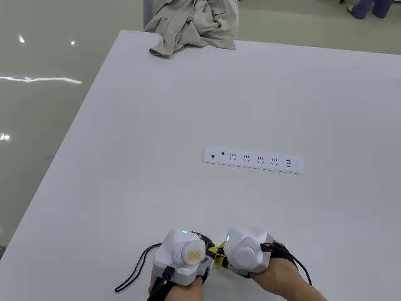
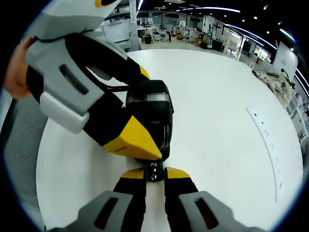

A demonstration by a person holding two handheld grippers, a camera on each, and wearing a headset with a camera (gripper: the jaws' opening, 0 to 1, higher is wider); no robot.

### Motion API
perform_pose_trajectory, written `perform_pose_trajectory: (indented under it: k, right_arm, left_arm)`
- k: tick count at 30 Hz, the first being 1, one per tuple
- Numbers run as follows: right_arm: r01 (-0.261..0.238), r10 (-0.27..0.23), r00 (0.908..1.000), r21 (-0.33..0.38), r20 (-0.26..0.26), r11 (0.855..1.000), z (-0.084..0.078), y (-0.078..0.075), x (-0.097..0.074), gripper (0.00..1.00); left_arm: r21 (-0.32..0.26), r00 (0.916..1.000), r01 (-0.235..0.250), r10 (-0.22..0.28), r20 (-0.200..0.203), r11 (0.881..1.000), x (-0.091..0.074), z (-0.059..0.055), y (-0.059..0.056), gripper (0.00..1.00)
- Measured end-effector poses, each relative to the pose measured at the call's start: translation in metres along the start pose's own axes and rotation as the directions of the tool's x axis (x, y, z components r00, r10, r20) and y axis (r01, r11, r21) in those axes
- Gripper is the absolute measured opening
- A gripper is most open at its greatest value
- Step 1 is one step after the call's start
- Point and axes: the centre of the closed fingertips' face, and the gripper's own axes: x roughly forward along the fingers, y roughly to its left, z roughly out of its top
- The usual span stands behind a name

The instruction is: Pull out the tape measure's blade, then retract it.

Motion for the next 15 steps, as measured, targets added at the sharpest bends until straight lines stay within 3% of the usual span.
perform_pose_trajectory:
  k: [15]
  right_arm:
    - [-0.022, 0.021, 0.9997, -0.05, -0.008, 0.999, 0.0007, 0.0002, 0.0009, 0.13]
  left_arm:
    - [-0.002, 1.0, 0.0, 0.0, -0.004, 1.0, 0.0008, 0.0002, -0.0001, 0.55]
